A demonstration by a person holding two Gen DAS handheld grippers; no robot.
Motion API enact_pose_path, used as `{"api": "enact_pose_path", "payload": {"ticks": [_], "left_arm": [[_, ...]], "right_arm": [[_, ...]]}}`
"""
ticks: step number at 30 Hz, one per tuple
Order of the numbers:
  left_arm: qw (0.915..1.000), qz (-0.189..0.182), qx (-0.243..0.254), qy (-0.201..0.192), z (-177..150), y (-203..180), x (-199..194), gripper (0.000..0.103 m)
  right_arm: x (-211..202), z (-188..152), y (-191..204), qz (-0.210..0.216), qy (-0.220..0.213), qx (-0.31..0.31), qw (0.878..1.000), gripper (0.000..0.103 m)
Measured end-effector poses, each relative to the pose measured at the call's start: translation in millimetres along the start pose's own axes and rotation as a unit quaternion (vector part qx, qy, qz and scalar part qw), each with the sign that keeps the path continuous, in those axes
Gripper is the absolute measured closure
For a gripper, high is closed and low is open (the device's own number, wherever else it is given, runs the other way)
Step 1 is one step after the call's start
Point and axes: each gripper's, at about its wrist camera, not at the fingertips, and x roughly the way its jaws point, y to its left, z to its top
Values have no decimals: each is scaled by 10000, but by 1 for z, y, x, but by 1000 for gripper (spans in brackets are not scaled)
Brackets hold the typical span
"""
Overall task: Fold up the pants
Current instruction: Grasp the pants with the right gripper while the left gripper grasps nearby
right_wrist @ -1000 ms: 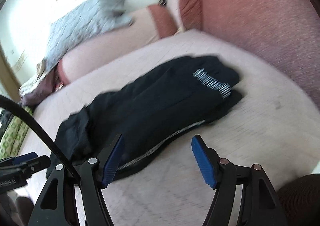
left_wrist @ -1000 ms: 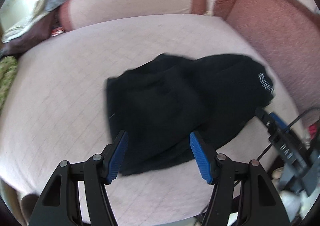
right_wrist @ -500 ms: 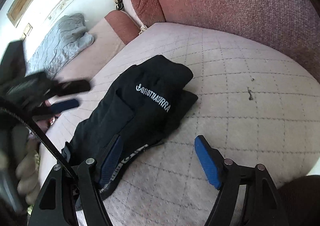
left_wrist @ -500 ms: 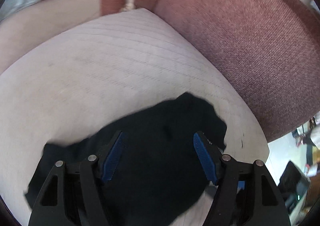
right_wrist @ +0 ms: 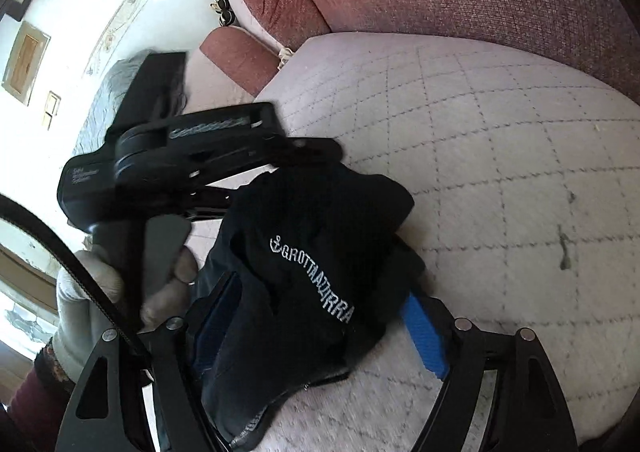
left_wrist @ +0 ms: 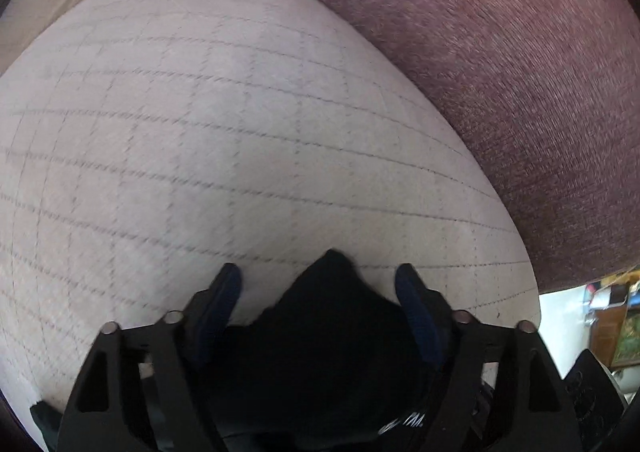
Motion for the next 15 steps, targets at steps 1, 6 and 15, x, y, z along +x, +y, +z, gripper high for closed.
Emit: {"api": "enact_pose_path", "payload": {"ticks": [1,6,15], "left_arm": [[9999,31,134,34,-1,-7,1,28],[9980,159,569,-218,-17,-27,-21,84],[9925,-446,-165,-1127,-63,17,-115,84]], "right_arm": [[-1,-1,0,-23,-13,-45,10000,31],[-3,4,1,148,114,17,9998,77],[-34,-6,61,284,-59,-861,9959,82]]}}
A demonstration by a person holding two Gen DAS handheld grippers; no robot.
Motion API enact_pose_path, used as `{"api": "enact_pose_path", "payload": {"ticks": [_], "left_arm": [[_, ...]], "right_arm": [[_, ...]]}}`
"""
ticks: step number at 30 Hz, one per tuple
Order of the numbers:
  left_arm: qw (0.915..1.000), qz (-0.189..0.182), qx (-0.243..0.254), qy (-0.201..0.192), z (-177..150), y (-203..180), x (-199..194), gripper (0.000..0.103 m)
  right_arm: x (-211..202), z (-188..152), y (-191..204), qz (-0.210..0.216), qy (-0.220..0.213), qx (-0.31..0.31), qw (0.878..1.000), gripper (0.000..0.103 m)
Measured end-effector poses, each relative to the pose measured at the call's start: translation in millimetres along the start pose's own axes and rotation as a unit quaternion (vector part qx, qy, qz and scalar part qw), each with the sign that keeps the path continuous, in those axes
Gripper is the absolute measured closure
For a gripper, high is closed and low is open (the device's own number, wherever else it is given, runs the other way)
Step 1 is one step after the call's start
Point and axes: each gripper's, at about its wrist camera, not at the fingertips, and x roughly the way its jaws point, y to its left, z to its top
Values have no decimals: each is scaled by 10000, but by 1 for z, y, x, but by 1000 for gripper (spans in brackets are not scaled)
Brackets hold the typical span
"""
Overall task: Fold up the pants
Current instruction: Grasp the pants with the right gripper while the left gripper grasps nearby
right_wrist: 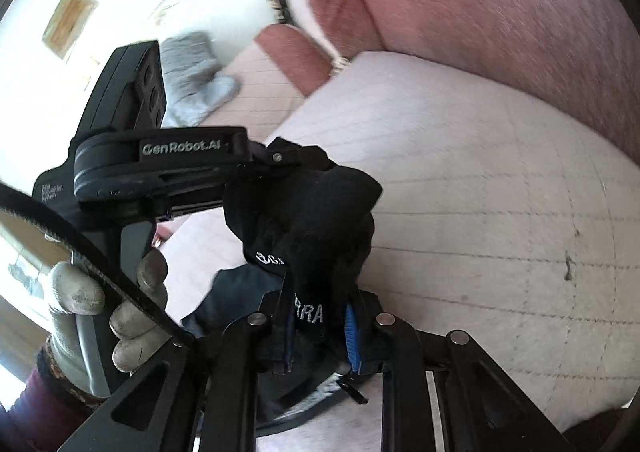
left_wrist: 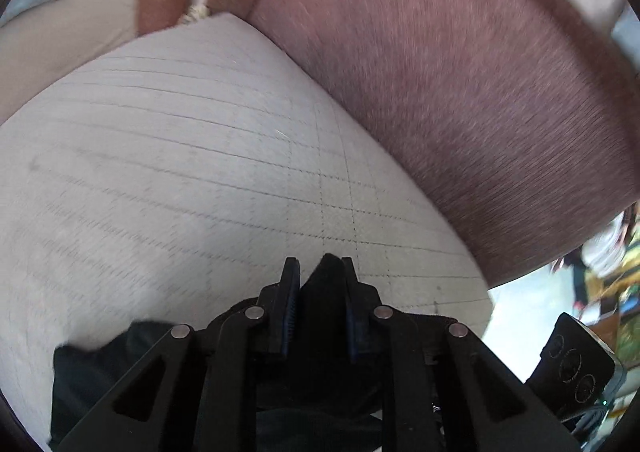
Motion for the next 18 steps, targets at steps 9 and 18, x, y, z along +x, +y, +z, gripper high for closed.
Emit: {"api": "enact_pose_path", "payload": {"ticks": [9,18], "left_arm": [[9881,-271,-1124,-1016,-64,86,-97,84],[9555,-656,-2420,-1553,-140,195,-138,84]], "right_arm": [[0,-30,100,395,310,-1090,9928,82],[59,-79,179,508,1068,-2008,9725,83]]}}
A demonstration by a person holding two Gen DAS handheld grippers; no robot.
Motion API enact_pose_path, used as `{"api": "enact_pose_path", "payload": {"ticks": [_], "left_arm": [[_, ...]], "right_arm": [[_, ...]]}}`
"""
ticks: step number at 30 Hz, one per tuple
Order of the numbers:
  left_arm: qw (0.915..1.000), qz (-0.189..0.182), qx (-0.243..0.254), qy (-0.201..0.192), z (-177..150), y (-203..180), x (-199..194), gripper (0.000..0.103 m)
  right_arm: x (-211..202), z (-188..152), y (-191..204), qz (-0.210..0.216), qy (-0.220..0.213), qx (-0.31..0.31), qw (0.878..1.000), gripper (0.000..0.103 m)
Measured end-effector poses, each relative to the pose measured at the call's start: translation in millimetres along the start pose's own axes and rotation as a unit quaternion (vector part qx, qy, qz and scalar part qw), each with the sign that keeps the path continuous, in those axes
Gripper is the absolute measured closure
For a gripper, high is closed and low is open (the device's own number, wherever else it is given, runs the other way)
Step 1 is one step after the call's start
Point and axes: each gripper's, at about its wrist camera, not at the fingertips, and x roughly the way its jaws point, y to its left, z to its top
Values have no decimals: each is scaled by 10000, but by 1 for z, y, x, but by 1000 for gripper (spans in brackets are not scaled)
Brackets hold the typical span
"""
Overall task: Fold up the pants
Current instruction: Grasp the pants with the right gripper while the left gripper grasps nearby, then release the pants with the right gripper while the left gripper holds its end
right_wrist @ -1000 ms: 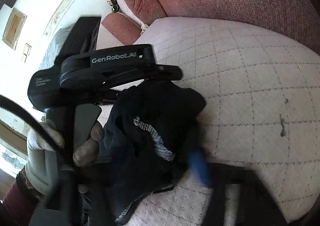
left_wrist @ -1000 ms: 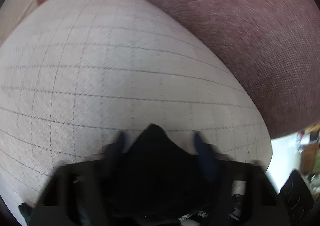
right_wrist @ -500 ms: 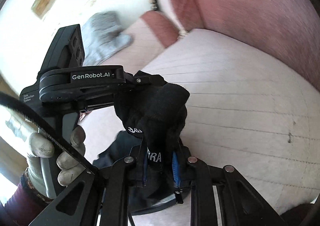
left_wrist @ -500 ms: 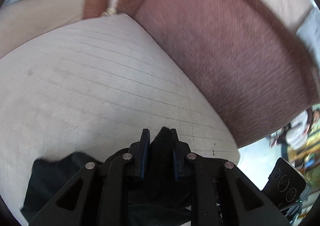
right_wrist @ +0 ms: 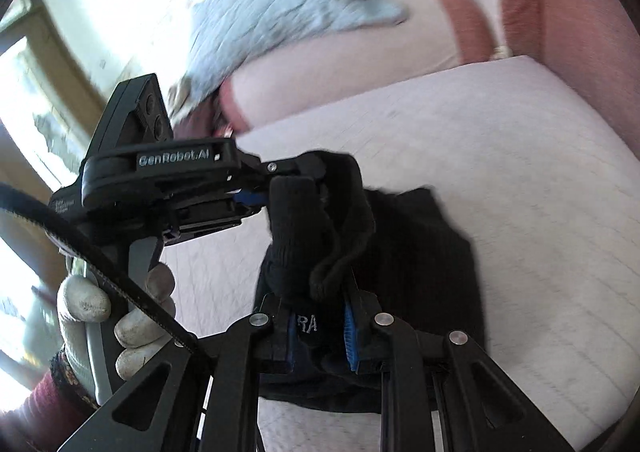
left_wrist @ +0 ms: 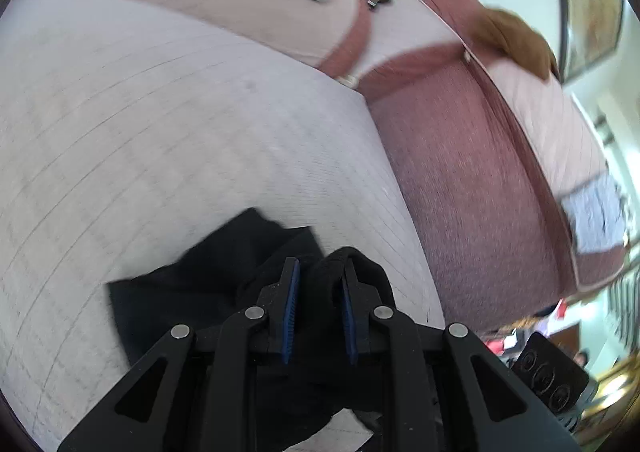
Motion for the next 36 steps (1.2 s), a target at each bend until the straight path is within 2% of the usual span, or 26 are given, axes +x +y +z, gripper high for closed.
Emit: {"api": "enact_pose_path", "payload": {"ticks": [5,10,13,14,16,18,20,22,24,26,28,31,36], "left_arm": [[9989,-101,-427,-153,-7,41,-13,84],[9962,-201,-827,-203,-19,72,-21,83],[9934,-236,-1098,-244,-28,88,-26,76],[9924,-255,-1175,-245,-31,93,-30,73],[9900,-322,-1348,-256,-37,104,-37,72],[9885,-320,-1451,-284,-40,110,-44,71],[9872,-257,-1540,-327,-44,115,-53,70],[9858,-183,-1610,-439,-47,119,-64,69],[9827,-166,-1706,-701,-49,120,-81,60],[9796,-101,-1799,-891,-51,125,-97,58],[9783,-23,-1805,-1017,-51,119,-109,58],[9855,91,-1386,-975,-45,89,-109,58],[9952,-105,-728,-645,-37,28,-67,50]], "right_arm": [[36,-10,28,62,410,-401,9983,83],[57,-27,51,-145,617,-1042,9925,80],[62,-39,62,-245,636,-1320,9889,72],[64,-43,65,-245,655,-1416,9875,63],[65,-50,69,-101,740,-1500,9859,49],[65,-59,78,12,788,-1704,9822,45],[64,-68,88,-19,766,-1959,9776,33],[61,-73,95,-15,744,-2157,9736,32],[54,-76,96,17,713,-2215,9725,31],[39,-82,94,110,716,-2158,9738,31],[27,-83,83,139,724,-2022,9766,31],[7,-85,64,122,655,-1783,9817,31],[-8,-88,31,5,619,-1188,9910,30]]}}
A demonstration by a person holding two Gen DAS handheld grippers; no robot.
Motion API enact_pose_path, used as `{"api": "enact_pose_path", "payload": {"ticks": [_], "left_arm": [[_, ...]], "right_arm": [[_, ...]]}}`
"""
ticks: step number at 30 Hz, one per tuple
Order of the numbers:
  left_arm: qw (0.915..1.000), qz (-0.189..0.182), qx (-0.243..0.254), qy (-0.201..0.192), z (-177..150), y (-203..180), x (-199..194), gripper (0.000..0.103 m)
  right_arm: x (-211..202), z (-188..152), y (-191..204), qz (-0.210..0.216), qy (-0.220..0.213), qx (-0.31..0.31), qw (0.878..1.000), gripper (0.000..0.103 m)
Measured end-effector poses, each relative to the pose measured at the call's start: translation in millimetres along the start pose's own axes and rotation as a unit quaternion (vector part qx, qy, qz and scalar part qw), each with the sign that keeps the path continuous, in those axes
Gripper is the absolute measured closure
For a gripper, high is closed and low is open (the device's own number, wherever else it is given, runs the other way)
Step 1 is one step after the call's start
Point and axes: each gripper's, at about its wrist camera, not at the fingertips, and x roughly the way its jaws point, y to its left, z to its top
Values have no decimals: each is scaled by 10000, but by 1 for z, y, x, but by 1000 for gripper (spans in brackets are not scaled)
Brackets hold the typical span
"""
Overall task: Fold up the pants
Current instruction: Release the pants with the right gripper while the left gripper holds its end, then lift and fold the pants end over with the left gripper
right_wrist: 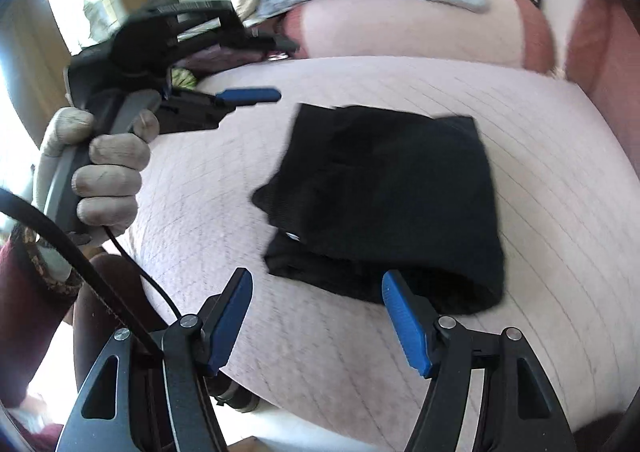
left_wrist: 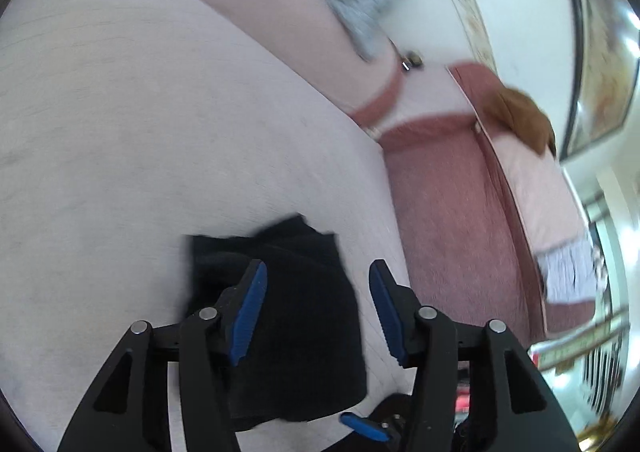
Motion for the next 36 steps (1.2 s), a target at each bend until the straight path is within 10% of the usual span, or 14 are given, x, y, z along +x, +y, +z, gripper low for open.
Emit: {"api": "enact_pose_path", "payload": {"ticks": [7,12,21,36], "left_arm": [[9838,1712,472,248,-16,16,54,65],[9754,2059,728,287,-35,24,35,64],[9886,1501,-49,-103,-37,47,-17,49],[9928,1120,256,337,-54,36,45,1]], "right_arm": [[-21,-8,-35,-193,-126,693,9973,30],[-38,-16,-64,-374,-239,1059,9934,29],[-48,4,-89,-377,-537,1551,9857,28],[-9,27,-124,186,-91,1989,9798,24]]}}
